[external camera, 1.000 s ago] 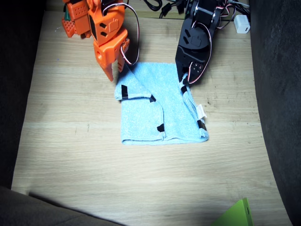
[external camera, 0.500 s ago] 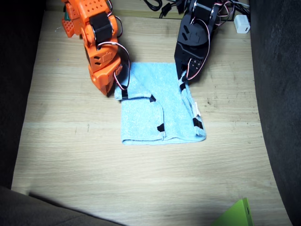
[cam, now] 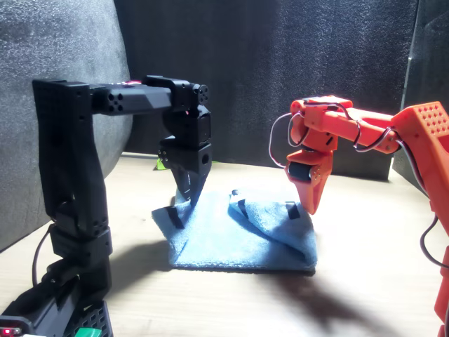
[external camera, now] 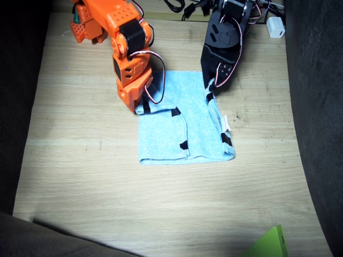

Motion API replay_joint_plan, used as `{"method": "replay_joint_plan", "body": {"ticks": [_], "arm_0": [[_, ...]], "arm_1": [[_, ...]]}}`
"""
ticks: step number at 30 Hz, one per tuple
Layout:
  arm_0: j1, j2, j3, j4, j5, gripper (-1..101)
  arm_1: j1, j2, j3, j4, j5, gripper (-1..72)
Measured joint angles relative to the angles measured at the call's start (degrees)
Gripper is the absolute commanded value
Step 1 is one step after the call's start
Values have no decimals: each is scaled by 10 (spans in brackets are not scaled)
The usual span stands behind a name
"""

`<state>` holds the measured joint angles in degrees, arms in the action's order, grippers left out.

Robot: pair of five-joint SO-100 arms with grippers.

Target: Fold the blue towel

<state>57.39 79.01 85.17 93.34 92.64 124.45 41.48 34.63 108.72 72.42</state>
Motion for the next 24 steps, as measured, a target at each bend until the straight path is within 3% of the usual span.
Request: {"method": "replay_joint_plan", "body": {"ticks": [13, 24], "arm_0": [[3, -16, -1, -17, 0, -2], [3, -54, -28, -16, -4, -2]], "arm_1": [[148, 104, 43, 20, 1, 0], [341, 154, 67, 19, 1, 0]]}}
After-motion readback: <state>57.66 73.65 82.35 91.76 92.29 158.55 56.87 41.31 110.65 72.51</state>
